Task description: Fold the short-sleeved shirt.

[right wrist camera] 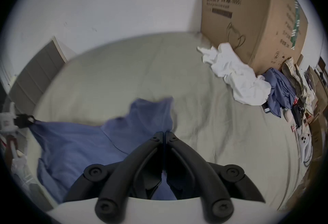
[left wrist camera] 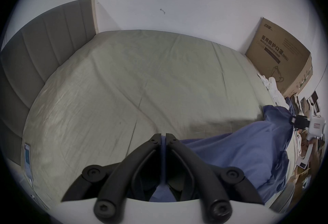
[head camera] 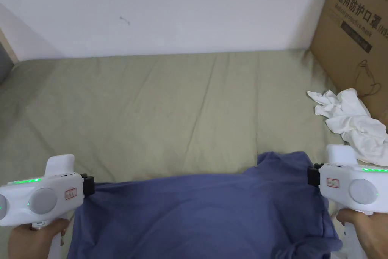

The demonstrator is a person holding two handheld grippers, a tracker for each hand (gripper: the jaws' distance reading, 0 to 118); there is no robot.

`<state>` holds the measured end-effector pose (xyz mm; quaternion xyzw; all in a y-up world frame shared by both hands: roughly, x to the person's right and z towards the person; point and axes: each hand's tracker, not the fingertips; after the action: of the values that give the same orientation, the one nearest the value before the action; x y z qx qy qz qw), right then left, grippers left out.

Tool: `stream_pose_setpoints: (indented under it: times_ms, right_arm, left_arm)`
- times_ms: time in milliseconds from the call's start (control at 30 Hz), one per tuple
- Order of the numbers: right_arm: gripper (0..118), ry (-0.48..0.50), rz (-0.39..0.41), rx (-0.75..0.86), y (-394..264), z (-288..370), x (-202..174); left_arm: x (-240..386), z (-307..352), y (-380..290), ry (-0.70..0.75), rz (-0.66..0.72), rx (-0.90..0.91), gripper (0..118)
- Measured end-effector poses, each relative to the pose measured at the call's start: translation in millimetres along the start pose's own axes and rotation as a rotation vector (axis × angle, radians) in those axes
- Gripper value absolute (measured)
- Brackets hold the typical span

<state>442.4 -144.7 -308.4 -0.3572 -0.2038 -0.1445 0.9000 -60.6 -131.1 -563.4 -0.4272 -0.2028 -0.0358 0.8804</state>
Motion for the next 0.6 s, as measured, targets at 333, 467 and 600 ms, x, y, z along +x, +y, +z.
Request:
stream_pose_setpoints:
  times_ms: [333, 467, 600]
  right_arm:
    - [4, 0.15, -0.056, 0.194, -51.9, 173.4, -5.1]
    - [4, 0.16, -0.072, 0.174, -94.4, 201.2, -2.8]
    - [4, 0.149, -0.108, 0.099, -142.0, 207.6, 2.2]
  left_arm:
    - [-30.4, 77.2, -45.2, -0.003, 0.029, 0.061, 7]
    - [-35.8, 105.0, -83.9, -0.007, 0.037, 0.042, 7]
    - [-38.9, 113.3, -132.1, 0.0, 0.038, -0.02, 7]
